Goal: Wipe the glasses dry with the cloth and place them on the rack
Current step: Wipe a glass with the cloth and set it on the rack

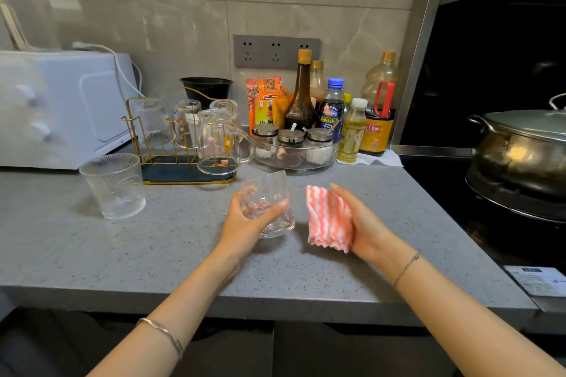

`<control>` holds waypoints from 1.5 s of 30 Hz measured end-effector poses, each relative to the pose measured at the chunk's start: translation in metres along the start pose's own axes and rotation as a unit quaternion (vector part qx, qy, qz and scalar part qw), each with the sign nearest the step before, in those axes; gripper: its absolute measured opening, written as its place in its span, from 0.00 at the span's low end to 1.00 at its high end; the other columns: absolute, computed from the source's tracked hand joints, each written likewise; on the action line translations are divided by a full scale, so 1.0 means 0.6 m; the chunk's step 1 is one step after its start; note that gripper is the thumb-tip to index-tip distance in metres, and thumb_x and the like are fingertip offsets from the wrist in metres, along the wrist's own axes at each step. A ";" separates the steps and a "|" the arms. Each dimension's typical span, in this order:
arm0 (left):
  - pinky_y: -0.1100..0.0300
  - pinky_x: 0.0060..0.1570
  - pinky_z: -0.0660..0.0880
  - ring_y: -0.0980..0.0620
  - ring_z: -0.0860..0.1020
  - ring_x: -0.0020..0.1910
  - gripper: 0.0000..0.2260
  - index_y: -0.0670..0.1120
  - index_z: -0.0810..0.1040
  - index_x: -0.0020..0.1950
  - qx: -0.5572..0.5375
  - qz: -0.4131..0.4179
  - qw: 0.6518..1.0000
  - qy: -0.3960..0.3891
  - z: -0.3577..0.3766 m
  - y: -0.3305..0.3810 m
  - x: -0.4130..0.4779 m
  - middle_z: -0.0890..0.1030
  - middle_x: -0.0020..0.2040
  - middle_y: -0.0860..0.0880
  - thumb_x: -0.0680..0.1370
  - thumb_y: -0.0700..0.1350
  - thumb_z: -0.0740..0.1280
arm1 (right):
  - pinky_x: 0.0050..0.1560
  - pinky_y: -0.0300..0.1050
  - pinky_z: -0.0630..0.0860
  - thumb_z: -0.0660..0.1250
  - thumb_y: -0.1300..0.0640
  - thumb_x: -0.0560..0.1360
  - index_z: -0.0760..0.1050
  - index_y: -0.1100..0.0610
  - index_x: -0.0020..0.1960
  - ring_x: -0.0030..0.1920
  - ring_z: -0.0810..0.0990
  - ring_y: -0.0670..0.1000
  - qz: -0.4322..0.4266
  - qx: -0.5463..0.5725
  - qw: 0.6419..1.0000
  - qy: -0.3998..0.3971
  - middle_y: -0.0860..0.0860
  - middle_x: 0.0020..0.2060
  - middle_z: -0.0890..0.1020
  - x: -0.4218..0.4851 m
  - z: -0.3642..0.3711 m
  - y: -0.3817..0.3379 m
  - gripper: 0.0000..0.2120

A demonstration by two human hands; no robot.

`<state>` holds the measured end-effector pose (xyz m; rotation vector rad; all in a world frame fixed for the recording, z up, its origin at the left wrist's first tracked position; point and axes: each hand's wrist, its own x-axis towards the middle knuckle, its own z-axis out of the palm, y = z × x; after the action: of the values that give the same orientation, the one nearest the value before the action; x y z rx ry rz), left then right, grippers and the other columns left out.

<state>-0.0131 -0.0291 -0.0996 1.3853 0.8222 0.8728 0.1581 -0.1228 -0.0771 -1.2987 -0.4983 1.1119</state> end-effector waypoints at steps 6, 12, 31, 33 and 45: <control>0.52 0.55 0.78 0.48 0.81 0.54 0.43 0.54 0.67 0.70 -0.012 0.008 1.000 -0.010 0.002 0.003 -0.001 0.78 0.62 0.46 0.58 0.58 0.77 | 0.39 0.46 0.81 0.67 0.55 0.77 0.76 0.57 0.49 0.34 0.83 0.51 -0.021 -0.050 0.998 0.042 0.55 0.35 0.85 0.012 0.002 0.010 0.06; 0.53 0.53 0.76 0.51 0.82 0.52 0.38 0.57 0.68 0.68 0.006 0.007 1.000 -0.028 0.007 0.014 -0.010 0.80 0.58 0.48 0.61 0.64 0.73 | 0.47 0.50 0.80 0.68 0.57 0.76 0.76 0.59 0.59 0.42 0.83 0.54 -0.062 -0.016 0.996 0.059 0.57 0.45 0.84 0.014 0.000 0.010 0.13; 0.56 0.51 0.78 0.54 0.83 0.52 0.28 0.55 0.78 0.58 -0.175 0.002 0.977 -0.120 0.030 0.060 -0.007 0.85 0.53 0.50 0.71 0.69 0.52 | 0.77 0.48 0.49 0.55 0.45 0.81 0.64 0.44 0.72 0.78 0.47 0.52 -0.591 -0.418 0.689 -0.039 0.41 0.77 0.54 -0.021 0.091 0.064 0.19; 0.55 0.53 0.79 0.56 0.82 0.54 0.24 0.60 0.76 0.59 -0.157 0.039 0.978 -0.132 0.036 0.065 -0.013 0.84 0.55 0.53 0.74 0.68 0.50 | 0.76 0.41 0.45 0.51 0.43 0.81 0.62 0.40 0.73 0.78 0.45 0.51 -0.584 -0.422 0.693 -0.018 0.40 0.77 0.51 -0.017 0.100 0.037 0.20; 0.52 0.58 0.77 0.51 0.82 0.56 0.28 0.53 0.78 0.63 -0.179 0.054 0.973 -0.137 0.025 0.098 -0.021 0.84 0.57 0.48 0.77 0.67 0.48 | 0.77 0.50 0.46 0.49 0.48 0.82 0.58 0.46 0.75 0.78 0.44 0.51 -0.587 -0.382 0.711 -0.055 0.43 0.78 0.51 -0.042 0.112 0.023 0.21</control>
<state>-0.0074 -0.0476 -0.0408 1.2024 0.3589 0.8419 0.0871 -0.1121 -0.0656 -1.1819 -1.7089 -0.1834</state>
